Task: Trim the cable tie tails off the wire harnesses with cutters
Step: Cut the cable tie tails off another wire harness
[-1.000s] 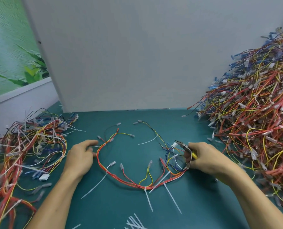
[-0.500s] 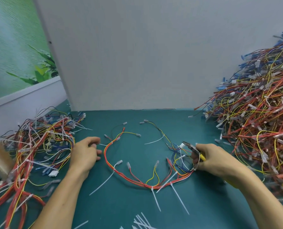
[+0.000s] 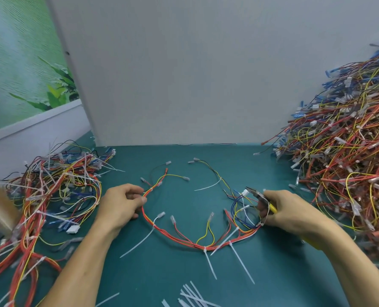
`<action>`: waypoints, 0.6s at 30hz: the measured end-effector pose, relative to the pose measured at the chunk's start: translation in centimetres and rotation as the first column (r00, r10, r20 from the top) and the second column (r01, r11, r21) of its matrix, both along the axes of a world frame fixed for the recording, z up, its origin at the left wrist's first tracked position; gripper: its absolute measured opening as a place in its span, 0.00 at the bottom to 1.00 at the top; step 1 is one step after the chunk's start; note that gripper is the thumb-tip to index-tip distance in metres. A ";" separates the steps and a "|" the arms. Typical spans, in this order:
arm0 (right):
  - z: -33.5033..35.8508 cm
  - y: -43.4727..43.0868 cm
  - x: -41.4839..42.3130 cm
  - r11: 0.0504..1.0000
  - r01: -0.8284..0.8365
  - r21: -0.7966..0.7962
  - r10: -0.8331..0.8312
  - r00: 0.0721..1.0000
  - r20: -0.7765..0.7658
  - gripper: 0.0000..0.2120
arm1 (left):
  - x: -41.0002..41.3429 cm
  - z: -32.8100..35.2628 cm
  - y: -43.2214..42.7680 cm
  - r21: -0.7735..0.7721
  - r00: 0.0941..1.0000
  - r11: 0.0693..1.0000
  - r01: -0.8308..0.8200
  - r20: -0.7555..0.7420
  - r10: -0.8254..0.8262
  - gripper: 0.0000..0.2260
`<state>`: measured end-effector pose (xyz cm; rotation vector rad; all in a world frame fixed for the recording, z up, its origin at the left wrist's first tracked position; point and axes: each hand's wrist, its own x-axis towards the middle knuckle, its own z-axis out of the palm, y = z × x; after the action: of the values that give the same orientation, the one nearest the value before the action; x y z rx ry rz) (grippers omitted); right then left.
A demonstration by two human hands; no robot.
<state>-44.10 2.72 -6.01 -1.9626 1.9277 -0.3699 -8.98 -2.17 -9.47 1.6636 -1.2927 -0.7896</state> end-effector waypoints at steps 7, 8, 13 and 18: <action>0.6 0.3 -0.5 1.000 -0.003 0.020 0.001 0.997 0.073 0.08 | -1.3 1.5 1.2 -0.284 0.905 0.958 0.031 0.416 0.095 0.08; 0.6 0.3 -0.7 1.000 0.014 0.012 -0.015 0.997 0.079 0.09 | -1.9 1.8 1.6 -0.352 0.896 0.931 0.092 0.438 0.077 0.08; 0.4 0.1 -1.2 0.994 0.094 -0.052 -0.087 0.989 0.120 0.04 | -5.9 2.6 3.8 -0.470 0.812 0.732 0.493 0.551 -0.193 0.05; 0.4 0.0 -1.3 0.984 0.145 -0.102 -0.125 0.976 0.179 0.06 | -9.6 1.8 6.2 -0.346 0.649 0.574 0.743 0.582 -0.490 0.07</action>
<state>-45.39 2.71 -5.56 -1.8058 1.9716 -0.6781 -18.57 4.01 -7.70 0.8620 -2.2668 -0.3420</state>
